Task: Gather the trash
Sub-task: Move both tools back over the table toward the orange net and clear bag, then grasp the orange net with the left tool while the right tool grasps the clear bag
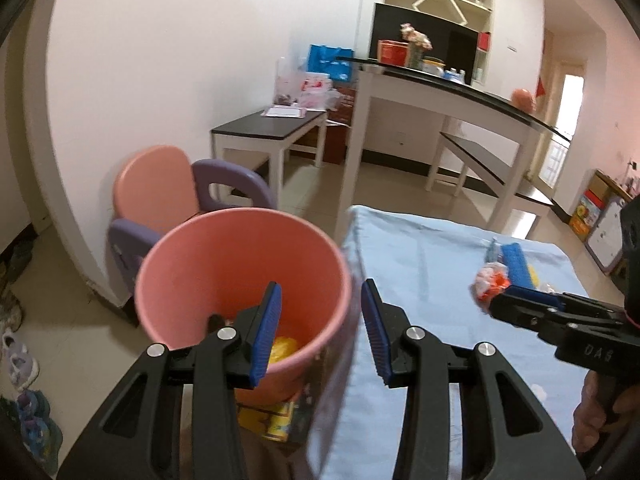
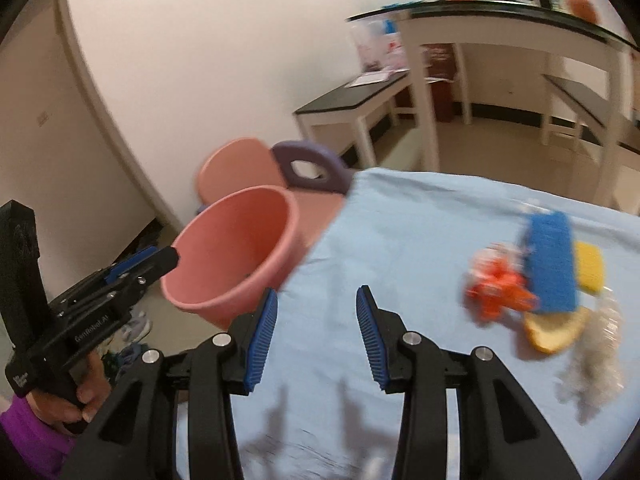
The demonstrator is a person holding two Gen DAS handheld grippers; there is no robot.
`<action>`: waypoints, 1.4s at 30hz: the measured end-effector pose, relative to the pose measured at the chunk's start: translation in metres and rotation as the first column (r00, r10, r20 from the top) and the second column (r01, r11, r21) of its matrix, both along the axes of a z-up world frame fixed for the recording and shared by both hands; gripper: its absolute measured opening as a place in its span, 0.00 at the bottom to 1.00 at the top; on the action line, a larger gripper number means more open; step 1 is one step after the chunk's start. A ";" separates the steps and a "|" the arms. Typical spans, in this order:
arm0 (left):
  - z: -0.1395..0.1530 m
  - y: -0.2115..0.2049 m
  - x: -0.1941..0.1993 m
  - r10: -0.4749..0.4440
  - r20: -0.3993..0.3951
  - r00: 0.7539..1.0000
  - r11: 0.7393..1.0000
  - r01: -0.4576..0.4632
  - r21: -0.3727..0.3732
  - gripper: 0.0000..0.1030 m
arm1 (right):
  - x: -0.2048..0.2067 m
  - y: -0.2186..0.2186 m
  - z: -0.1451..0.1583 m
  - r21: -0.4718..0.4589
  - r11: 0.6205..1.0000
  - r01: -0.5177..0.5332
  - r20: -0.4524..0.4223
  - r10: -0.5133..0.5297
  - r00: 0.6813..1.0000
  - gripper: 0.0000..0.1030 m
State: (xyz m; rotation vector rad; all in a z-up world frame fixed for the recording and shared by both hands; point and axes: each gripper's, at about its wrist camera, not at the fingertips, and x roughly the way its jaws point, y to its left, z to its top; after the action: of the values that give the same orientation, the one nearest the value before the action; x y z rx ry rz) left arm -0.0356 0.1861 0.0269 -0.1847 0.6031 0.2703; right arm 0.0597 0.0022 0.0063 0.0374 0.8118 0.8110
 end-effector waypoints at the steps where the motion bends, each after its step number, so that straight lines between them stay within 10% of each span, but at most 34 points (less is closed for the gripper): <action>1: 0.001 -0.007 0.003 -0.015 -0.001 1.000 1.000 0.015 0.007 0.41 | 0.001 -0.012 0.000 -0.003 1.000 0.026 0.005 -0.026 1.000 0.39; 21: -0.006 -0.133 0.090 -0.310 -0.063 0.949 0.948 0.314 0.051 0.41 | 0.033 -0.209 -0.026 -0.058 0.876 0.479 -0.034 -0.481 0.876 0.39; 42: -0.070 -0.168 0.173 -0.345 -0.242 0.907 0.939 0.334 -0.086 0.41 | 0.053 -0.205 -0.057 -0.038 0.900 0.434 -0.136 -0.435 0.890 0.46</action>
State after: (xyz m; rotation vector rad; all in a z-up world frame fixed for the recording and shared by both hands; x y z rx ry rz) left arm 0.1377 0.0183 -0.0432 -0.0824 0.8837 -0.0601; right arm 0.1128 -0.2028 -0.0507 0.2657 0.8983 0.3817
